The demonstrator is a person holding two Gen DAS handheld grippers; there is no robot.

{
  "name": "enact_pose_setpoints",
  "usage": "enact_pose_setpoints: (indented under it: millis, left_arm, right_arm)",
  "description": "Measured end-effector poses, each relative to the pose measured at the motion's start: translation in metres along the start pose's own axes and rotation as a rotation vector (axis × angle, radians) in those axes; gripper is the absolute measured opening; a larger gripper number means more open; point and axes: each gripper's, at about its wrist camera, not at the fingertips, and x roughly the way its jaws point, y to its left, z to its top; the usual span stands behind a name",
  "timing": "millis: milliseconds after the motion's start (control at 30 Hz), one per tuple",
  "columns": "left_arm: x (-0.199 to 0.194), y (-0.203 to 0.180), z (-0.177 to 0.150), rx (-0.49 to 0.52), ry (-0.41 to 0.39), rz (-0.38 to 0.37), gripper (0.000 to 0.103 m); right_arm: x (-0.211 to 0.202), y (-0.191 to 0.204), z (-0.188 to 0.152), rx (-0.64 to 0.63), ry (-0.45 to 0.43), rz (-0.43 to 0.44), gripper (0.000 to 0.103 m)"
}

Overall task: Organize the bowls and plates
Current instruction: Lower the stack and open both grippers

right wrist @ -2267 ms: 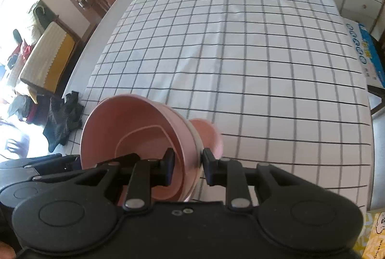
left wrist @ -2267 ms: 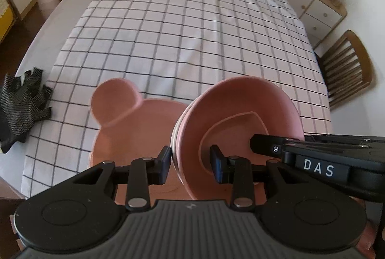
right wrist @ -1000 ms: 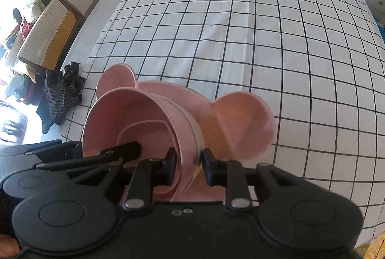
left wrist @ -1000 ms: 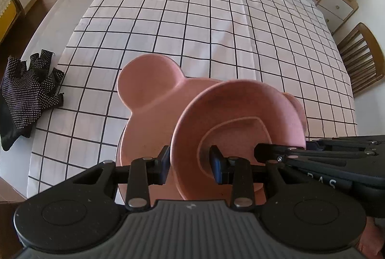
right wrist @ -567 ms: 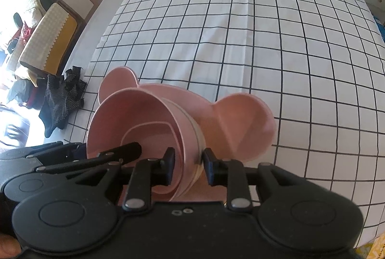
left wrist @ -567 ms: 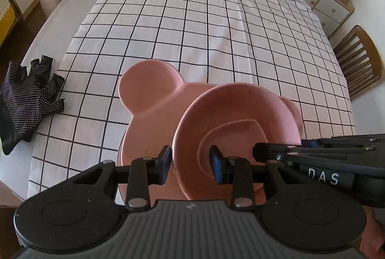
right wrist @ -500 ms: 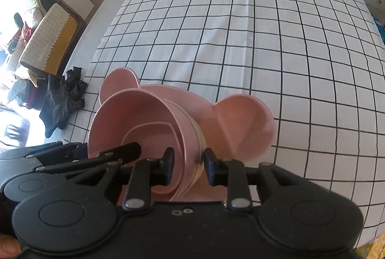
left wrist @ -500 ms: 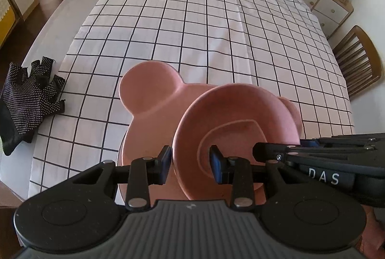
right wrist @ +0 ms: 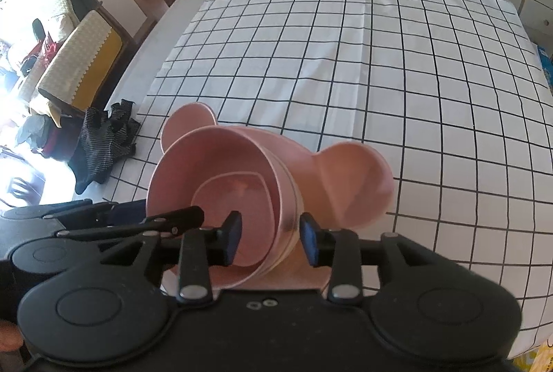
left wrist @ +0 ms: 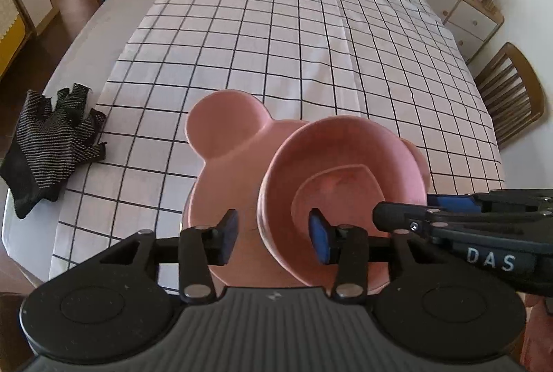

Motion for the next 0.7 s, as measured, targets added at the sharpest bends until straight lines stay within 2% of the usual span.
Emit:
enact_pose_setpoints:
  millis: [200,433,567,633,700]
  left_arm:
    - [-0.015,-0.003,-0.005,0.027,-0.05,0.016,0.047]
    - [-0.036,-0.005,-0.011,0.01,-0.112,0.007,0.067]
    - [-0.048,-0.012,-0.015,0.004,-0.157,0.007,0.073]
    - [-0.054,-0.017,-0.018,-0.002,-0.184,0.012,0.081]
    - [-0.06,-0.021,-0.02,-0.008,-0.215,0.022,0.083]
  right_arm:
    - [-0.011,0.001,-0.008,-0.031,-0.034,0.011,0.051]
    - [-0.032,-0.005,-0.015,-0.06,-0.098,0.041,0.064]
    - [-0.047,-0.009,-0.021,-0.091,-0.145,0.061,0.073]
    - [-0.054,-0.012,-0.024,-0.106,-0.169,0.07,0.076]
    - [-0.062,-0.015,-0.028,-0.117,-0.201,0.073,0.083]
